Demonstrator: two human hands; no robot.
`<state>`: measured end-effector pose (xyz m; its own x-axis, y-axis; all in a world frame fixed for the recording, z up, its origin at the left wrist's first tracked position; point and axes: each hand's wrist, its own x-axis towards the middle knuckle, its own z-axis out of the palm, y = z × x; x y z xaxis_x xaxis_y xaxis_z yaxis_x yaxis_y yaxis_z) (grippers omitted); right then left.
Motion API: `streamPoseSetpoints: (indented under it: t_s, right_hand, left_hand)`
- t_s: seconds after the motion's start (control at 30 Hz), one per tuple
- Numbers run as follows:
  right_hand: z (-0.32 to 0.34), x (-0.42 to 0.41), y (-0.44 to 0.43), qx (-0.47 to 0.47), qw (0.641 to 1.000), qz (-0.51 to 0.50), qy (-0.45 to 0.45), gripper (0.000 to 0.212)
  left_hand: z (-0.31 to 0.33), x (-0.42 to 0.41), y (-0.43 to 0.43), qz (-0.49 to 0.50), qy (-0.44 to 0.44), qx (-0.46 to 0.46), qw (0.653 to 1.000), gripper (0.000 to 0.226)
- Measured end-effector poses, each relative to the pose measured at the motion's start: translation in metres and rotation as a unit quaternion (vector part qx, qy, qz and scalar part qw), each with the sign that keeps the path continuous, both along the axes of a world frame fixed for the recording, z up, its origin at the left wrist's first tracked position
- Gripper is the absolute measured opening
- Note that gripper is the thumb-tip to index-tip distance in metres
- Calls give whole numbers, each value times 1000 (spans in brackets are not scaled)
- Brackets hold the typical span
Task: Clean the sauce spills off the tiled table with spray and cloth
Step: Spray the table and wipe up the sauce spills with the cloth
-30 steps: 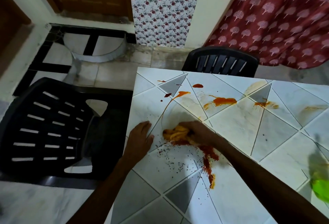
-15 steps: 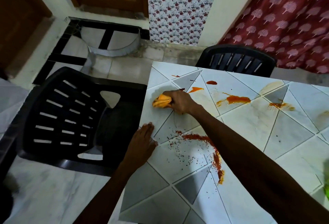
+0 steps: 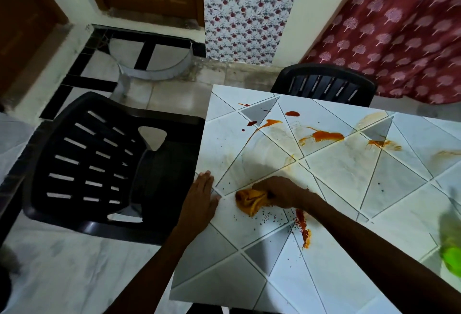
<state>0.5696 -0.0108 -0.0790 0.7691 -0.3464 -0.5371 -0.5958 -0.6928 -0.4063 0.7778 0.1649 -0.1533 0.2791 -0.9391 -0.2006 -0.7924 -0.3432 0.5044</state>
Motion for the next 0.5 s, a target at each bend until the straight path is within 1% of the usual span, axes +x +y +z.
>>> streamPoseSetpoints:
  t_s: [0.07,0.13,0.23,0.3,0.37,0.43,0.5]
  right_hand:
    - [13,-6,-4,12,999,-27,-19,36]
    - [27,-3,-15,26,997,-53,-54,35]
    - [42,15,-39,80,984,-108,-121,30]
    - [42,34,-59,106,974,-146,-136,39]
    - [41,56,-79,113,968,-187,-127,50]
    - [39,77,-94,117,963,-209,-128,51]
    - [40,102,-107,98,964,-207,-135,48]
  left_hand:
    - [0,-1,-1,9,3,1,1000,66]
    - [-1,-1,-2,9,1,-3,1000,63]
    - [-1,2,-3,4,-1,-9,1000,58]
    - [0,6,-5,-4,-10,-23,1000,54]
    - [0,11,-7,-13,-14,-39,999,54]
    - [-2,15,-8,-15,-7,-47,999,53]
    - [-5,20,-9,-16,-1,-46,999,48]
